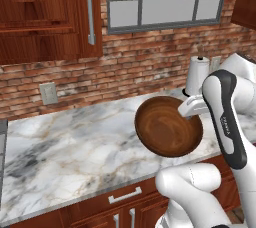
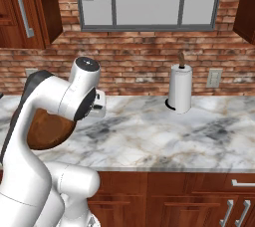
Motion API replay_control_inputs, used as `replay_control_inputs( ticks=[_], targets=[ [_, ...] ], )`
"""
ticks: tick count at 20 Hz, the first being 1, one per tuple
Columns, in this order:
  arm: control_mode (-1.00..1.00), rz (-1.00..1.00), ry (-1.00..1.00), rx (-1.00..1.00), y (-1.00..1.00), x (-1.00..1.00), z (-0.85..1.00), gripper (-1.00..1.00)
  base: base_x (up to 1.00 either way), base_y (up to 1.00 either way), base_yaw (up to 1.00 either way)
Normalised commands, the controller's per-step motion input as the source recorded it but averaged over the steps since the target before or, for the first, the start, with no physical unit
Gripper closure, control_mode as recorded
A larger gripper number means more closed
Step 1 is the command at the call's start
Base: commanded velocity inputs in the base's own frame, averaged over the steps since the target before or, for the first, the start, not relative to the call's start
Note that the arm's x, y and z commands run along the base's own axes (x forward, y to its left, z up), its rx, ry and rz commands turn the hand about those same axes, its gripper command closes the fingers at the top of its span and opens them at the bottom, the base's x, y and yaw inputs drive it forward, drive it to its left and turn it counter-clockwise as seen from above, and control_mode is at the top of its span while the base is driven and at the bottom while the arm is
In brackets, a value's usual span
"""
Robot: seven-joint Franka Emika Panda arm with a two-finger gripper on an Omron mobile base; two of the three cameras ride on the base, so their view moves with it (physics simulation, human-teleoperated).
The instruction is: Pick the cup and bowl from the counter and place them on the counter next to the sink.
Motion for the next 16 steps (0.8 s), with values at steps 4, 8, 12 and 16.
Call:
replay_control_inputs(
  ticks=[4, 8, 12, 16],
  targets=[
    [-1.0, 0.0, 0.0, 0.0, 0.0, 0.0, 0.0, 1.0, 0.0, 0.0, 0.0],
    [1.0, 0.0, 0.0, 0.0, 0.0, 0.0, 0.0, 1.0, 0.0, 0.0, 0.0],
    [1.0, 0.0, 0.0, 0.0, 0.0, 0.0, 0.0, 1.0, 0.0, 0.0, 0.0],
    [1.0, 0.0, 0.0, 0.0, 0.0, 0.0, 0.0, 1.0, -0.03, 0.0, 0.0]
  ],
)
